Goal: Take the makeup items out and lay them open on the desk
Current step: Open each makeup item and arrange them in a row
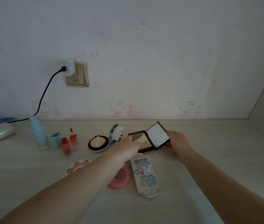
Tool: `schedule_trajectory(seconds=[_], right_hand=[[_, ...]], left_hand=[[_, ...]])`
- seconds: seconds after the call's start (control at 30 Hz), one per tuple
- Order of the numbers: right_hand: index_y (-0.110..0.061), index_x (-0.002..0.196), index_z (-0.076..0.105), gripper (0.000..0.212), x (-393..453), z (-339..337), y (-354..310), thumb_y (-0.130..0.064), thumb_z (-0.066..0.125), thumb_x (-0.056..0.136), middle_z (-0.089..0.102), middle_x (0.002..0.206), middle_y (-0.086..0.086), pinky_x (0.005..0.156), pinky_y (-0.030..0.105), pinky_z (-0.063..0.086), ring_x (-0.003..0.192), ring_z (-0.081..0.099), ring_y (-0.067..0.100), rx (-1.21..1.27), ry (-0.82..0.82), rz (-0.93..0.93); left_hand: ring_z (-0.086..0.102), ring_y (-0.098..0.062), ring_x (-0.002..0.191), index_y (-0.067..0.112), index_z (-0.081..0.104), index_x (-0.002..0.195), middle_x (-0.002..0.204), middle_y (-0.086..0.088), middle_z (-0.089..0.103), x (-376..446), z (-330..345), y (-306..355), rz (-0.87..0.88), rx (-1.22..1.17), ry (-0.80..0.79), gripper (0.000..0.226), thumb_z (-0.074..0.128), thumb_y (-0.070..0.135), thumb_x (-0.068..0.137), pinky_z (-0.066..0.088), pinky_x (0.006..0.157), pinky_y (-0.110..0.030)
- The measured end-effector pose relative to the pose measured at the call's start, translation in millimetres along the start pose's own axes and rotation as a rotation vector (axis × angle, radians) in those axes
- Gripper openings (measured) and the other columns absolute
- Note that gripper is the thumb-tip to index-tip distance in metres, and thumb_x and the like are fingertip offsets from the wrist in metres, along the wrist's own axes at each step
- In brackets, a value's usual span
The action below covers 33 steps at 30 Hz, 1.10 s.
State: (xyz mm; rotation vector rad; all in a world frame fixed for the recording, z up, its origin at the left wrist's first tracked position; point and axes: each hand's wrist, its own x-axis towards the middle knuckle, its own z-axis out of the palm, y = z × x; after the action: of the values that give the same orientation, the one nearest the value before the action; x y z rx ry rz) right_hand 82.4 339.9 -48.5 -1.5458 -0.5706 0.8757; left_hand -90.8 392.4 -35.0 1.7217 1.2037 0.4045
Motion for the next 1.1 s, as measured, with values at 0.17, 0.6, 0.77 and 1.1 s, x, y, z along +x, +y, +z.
schedule_trajectory(seconds=[0.17,0.6,0.77,1.1], right_hand=[[-0.003,0.116,0.06,0.027,-0.7,-4.6,0.8,-0.012,0.043,0.096,0.064,0.111,0.018,0.082,0.036,0.053,0.1,0.064,0.029,0.026,-0.014,-0.004],[-0.016,0.128,0.055,0.039,-12.8,-13.3,-6.4,-0.027,0.054,0.091,0.059,0.124,0.002,0.098,0.034,0.044,0.11,0.057,0.021,-0.287,0.043,-0.086],[-0.015,0.13,0.053,0.039,-34.7,-4.1,-18.7,-0.025,0.052,0.093,0.058,0.121,0.001,0.087,0.028,0.039,0.098,0.055,0.019,-0.396,-0.004,-0.139],[-0.022,0.123,0.058,0.031,-107.5,75.7,-38.8,-0.028,0.054,0.093,0.062,0.117,-0.008,0.082,0.022,0.043,0.103,0.056,0.009,-0.594,-0.251,-0.419]], left_hand=[[0.055,-0.023,0.097,0.015,0.055,0.111,0.111,-0.01,0.06,-5.2,-2.3,0.1,0.01,-0.023,-0.006,0.03,0.042,0.018,0.084,0.037,0.073,-0.029],[0.046,-0.014,0.076,0.023,0.051,0.094,0.091,-0.001,0.052,-25.8,-10.6,5.4,0.075,-0.069,0.013,0.016,0.041,0.012,0.089,0.034,0.065,-0.025],[0.053,-0.013,0.094,0.025,0.06,0.104,0.107,0.002,0.058,-40.2,-24.0,7.9,0.139,-0.051,-0.008,0.024,0.041,0.018,0.092,0.043,0.08,-0.027],[0.06,-0.009,0.104,0.022,0.06,0.121,0.114,0.003,0.066,-90.1,-116.9,-29.3,0.163,-0.009,0.145,0.032,0.057,0.023,0.089,0.046,0.085,-0.024]])
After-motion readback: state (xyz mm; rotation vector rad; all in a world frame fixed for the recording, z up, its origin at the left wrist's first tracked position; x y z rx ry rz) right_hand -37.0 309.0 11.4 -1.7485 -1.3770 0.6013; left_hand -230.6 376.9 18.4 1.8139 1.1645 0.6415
